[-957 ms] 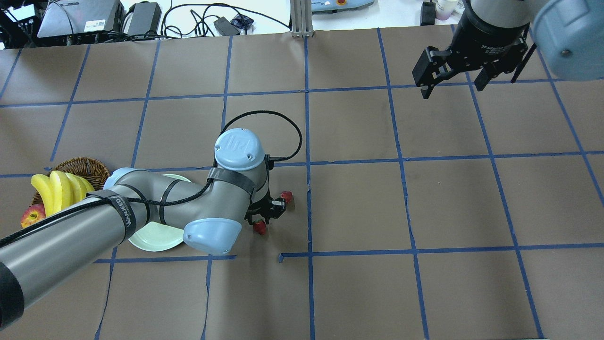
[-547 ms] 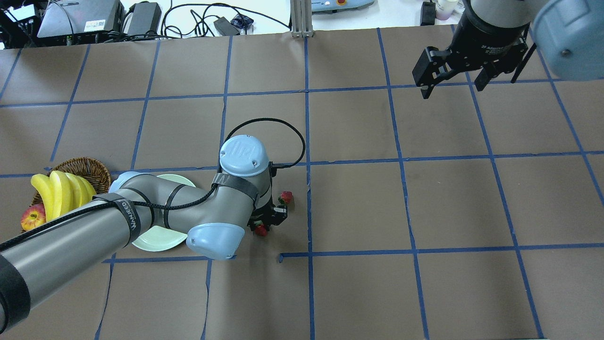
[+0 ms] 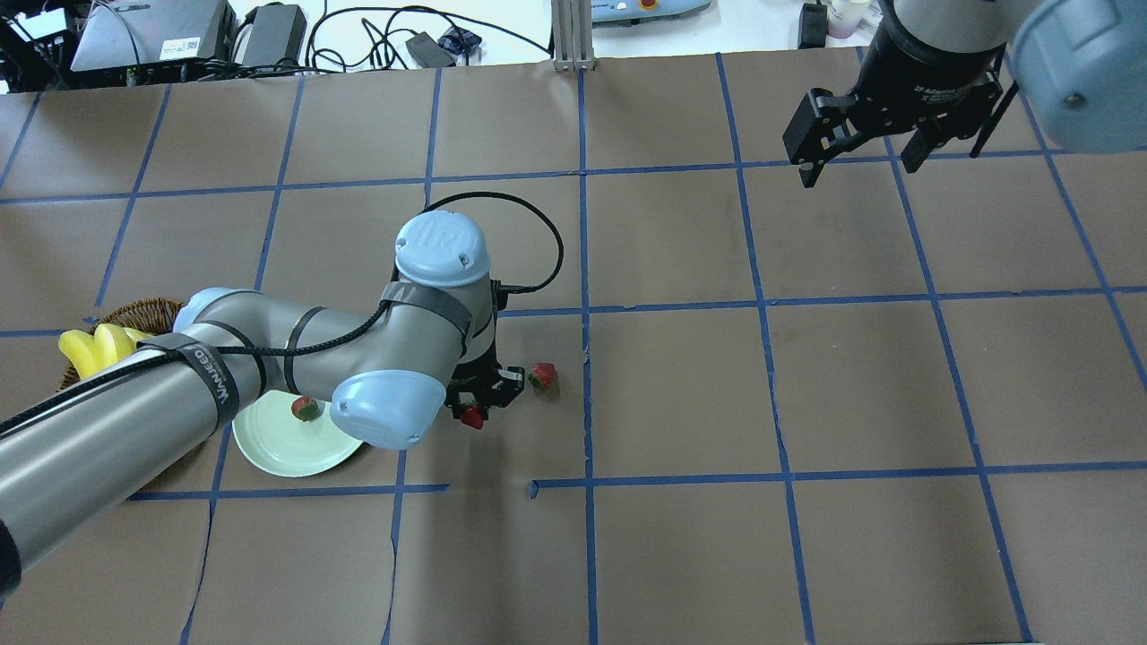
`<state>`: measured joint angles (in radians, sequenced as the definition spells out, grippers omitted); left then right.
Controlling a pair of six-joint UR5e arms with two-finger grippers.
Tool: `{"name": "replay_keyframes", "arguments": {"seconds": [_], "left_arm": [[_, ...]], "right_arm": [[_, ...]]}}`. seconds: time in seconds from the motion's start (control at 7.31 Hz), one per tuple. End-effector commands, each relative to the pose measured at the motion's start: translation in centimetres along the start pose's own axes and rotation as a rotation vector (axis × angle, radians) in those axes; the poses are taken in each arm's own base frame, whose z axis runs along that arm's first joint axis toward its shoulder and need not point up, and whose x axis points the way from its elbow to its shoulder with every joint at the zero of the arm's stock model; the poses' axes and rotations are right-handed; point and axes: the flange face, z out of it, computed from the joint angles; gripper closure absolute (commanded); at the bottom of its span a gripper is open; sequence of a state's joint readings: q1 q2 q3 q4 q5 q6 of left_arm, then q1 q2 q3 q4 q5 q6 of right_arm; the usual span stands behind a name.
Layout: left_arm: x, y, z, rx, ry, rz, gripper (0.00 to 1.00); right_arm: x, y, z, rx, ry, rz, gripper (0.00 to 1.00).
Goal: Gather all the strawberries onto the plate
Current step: 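Place the strawberry on the plate with the left gripper and open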
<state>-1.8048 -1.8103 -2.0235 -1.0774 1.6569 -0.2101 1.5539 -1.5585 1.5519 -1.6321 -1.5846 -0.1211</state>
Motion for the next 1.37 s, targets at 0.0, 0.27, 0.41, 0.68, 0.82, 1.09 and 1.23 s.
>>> {"name": "replay_keyframes", "arguments": {"seconds": [0.0,0.27,0.41,0.68,0.82,1.09,1.23], "left_arm": [[-9.3,-2.8,-1.2,-0.056,-0.042,0.008,0.74],[-16.3,-3.1,1.1,-0.112,-0.046,0.059,0.61],[-16.2,-2.8,1.5,-0.111,-0.043,0.063,0.01],[-12.1,-2.7,0.2,-0.058,0.006,0.095,0.0],[-8.3,-3.1,-1.1,0.046,0.032,0.041,0.0],[-0.9,-3.5,-3.7,0.127,0.222,-0.018,0.0],[2.3,-3.7,-4.3,0.143,0.245,-0.043,0.0]], "right_arm": [[0.0,0.0,0.0,0.0,0.0,0.0,0.0],[0.0,0.0,0.0,0.0,0.0,0.0,0.0],[0.0,0.0,0.0,0.0,0.0,0.0,0.0],[0.0,0.0,0.0,0.0,0.0,0.0,0.0],[0.0,0.0,0.0,0.0,0.0,0.0,0.0],[0.0,0.0,0.0,0.0,0.0,0.0,0.0],[0.0,0.0,0.0,0.0,0.0,0.0,0.0]]}}
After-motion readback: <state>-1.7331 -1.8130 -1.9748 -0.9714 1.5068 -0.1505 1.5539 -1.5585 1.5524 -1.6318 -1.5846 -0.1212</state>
